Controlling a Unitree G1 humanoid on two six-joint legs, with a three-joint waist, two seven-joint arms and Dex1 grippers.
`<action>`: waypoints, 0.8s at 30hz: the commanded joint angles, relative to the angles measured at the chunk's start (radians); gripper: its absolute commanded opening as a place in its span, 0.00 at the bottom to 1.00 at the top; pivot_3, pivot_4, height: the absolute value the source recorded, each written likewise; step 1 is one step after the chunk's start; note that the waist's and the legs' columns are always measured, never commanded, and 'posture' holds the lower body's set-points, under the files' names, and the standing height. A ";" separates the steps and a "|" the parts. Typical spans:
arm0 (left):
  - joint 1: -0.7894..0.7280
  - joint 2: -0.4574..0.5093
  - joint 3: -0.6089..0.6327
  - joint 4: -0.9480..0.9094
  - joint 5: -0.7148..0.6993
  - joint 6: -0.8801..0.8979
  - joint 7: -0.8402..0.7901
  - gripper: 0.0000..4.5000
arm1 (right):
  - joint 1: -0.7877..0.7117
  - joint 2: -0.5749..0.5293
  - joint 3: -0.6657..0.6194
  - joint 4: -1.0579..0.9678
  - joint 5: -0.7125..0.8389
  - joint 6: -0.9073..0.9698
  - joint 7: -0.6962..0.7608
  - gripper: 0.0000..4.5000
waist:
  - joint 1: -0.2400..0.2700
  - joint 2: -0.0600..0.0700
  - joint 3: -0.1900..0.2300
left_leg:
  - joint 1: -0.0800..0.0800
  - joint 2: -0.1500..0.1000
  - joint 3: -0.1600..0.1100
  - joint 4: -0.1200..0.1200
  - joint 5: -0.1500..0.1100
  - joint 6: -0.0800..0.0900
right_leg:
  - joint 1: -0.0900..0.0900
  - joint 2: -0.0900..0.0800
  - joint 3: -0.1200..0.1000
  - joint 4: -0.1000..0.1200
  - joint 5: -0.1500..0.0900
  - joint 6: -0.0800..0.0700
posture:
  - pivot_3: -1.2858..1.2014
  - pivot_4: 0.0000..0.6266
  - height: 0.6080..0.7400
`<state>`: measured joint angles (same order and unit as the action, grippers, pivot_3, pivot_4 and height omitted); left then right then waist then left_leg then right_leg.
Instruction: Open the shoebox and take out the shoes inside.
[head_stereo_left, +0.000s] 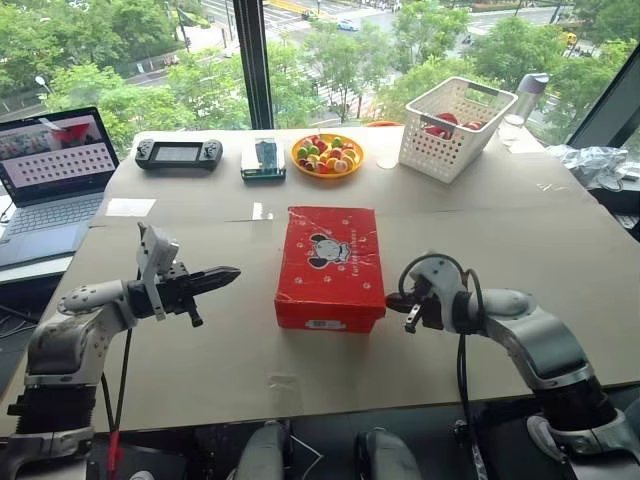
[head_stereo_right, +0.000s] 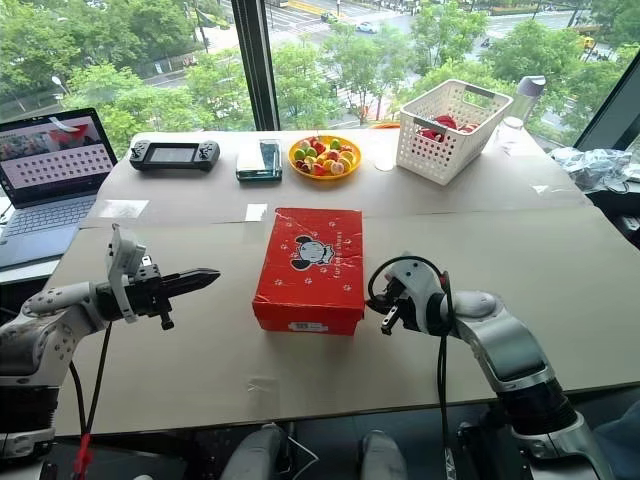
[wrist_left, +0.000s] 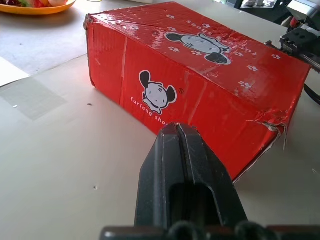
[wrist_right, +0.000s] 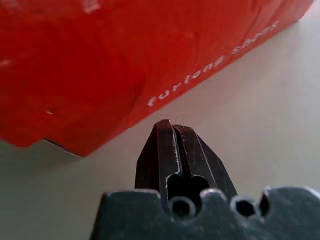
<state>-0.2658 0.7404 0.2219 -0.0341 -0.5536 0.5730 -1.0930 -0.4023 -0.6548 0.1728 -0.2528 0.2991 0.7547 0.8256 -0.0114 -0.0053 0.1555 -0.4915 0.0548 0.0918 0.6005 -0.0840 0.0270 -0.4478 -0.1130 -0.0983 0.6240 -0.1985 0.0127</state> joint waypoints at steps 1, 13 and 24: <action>0.064 0.063 0.029 -0.062 -0.019 -0.002 -0.050 0.00 | -0.052 0.007 -0.024 -0.037 0.022 -0.014 0.010 0.01 | -0.002 -0.001 0.001 | 0.000 0.001 0.001 0.000 0.000 0.000 | -0.002 0.000 0.000 0.000 0.000 0.000 | 0.52 0.24 1.00; 0.270 0.099 0.028 -0.110 0.004 -0.062 -0.103 0.00 | -0.172 0.066 -0.076 0.003 0.092 0.031 -0.007 0.01 | -0.003 -0.006 0.001 | 0.000 0.014 0.013 -0.001 -0.001 -0.002 | -0.010 0.004 -0.002 0.001 0.003 -0.005 | 0.52 0.24 1.00; 0.277 0.102 0.019 -0.162 -0.010 -0.054 -0.092 0.00 | -0.368 0.076 0.018 0.005 0.096 0.103 0.016 0.01 | 0.008 -0.005 0.002 | -0.001 0.016 0.020 -0.003 -0.003 -0.001 | -0.013 0.000 -0.002 -0.012 0.012 -0.008 | 0.52 0.24 1.00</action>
<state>0.0195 0.8276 0.2341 -0.1619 -0.5521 0.5272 -1.1860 -0.7154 -0.5767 0.1685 -0.2277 0.4108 0.8543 0.8305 -0.0034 -0.0099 0.1574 -0.4933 0.0719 0.1138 0.5946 -0.0866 0.0256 -0.4614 -0.1128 -0.1008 0.6089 -0.1863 0.0052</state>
